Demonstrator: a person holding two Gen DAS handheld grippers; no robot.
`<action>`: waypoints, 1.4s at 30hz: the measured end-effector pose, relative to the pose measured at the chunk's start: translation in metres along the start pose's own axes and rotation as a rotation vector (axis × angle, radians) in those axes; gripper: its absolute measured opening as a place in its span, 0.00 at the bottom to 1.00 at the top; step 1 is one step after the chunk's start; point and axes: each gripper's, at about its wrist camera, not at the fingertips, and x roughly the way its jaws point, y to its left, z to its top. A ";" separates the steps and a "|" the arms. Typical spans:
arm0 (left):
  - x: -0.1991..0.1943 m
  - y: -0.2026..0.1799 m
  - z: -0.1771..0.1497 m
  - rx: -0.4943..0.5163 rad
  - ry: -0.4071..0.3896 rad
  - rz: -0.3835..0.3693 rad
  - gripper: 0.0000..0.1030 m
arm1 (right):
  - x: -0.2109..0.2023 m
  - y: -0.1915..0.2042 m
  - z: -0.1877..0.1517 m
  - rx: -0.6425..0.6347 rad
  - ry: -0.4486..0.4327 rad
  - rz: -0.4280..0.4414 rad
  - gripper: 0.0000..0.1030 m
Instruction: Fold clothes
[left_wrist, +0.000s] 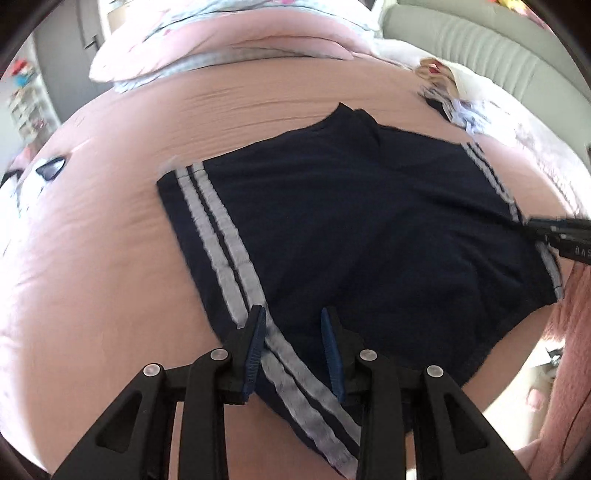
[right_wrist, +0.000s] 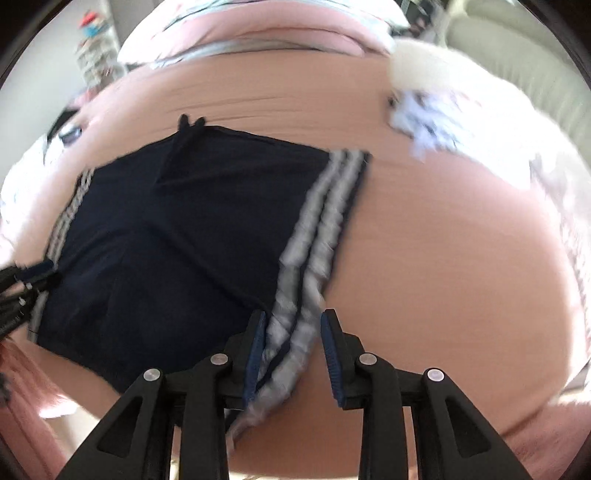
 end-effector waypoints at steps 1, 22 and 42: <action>-0.004 -0.006 0.001 -0.006 -0.020 -0.034 0.27 | -0.001 -0.009 -0.004 0.036 0.007 0.037 0.34; 0.011 -0.076 0.008 -0.071 0.008 -0.232 0.28 | -0.005 -0.038 -0.034 0.207 0.096 0.401 0.27; -0.011 -0.088 0.028 -0.135 -0.077 -0.467 0.52 | 0.019 0.012 0.034 0.218 0.168 0.668 0.09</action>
